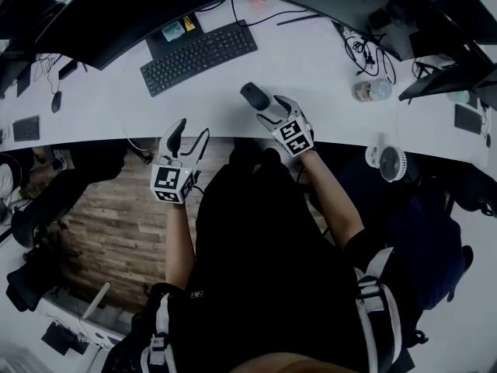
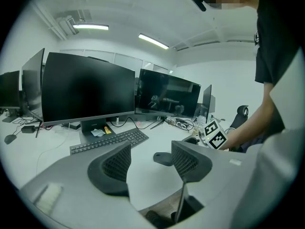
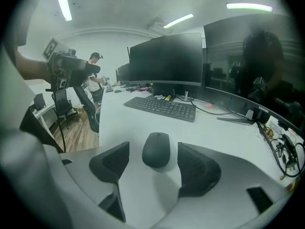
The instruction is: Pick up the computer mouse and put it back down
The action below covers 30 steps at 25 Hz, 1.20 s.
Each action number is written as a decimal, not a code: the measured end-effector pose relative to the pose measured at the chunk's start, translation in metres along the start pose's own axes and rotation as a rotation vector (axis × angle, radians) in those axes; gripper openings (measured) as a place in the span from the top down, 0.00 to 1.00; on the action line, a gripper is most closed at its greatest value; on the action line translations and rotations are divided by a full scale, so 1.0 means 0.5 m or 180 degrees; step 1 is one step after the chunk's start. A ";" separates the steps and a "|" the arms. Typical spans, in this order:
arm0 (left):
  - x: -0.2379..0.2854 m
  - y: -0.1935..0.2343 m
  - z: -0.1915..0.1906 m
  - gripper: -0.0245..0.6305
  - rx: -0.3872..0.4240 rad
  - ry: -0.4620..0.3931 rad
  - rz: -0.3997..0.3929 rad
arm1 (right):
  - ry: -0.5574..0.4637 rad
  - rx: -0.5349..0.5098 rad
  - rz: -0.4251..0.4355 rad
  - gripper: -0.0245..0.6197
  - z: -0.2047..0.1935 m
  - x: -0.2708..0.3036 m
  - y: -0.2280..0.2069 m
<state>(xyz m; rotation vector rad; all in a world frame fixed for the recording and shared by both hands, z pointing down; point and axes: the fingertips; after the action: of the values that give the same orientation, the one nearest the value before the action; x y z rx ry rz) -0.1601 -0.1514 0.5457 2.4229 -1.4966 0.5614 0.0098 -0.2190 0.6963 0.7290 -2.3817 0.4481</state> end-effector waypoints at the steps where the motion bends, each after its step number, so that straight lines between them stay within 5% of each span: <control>1: 0.000 0.004 -0.003 0.56 -0.0004 0.0006 -0.0001 | 0.0018 0.0013 -0.0005 0.47 -0.002 0.006 -0.001; 30: 0.008 0.088 -0.038 0.56 -0.0003 0.0191 -0.0128 | 0.0395 0.0120 -0.0188 0.47 -0.029 0.177 -0.017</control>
<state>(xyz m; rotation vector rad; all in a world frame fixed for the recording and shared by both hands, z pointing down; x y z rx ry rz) -0.2017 -0.1669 0.5646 2.4073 -1.4208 0.6191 -0.0377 -0.2535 0.7647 0.7641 -2.2357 0.5000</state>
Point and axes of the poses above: the fingertips, and each gripper's own axes: x forward along the fingers, y to its left, z out of its top, and after that the axes turned 7 degrees about x, right-handed
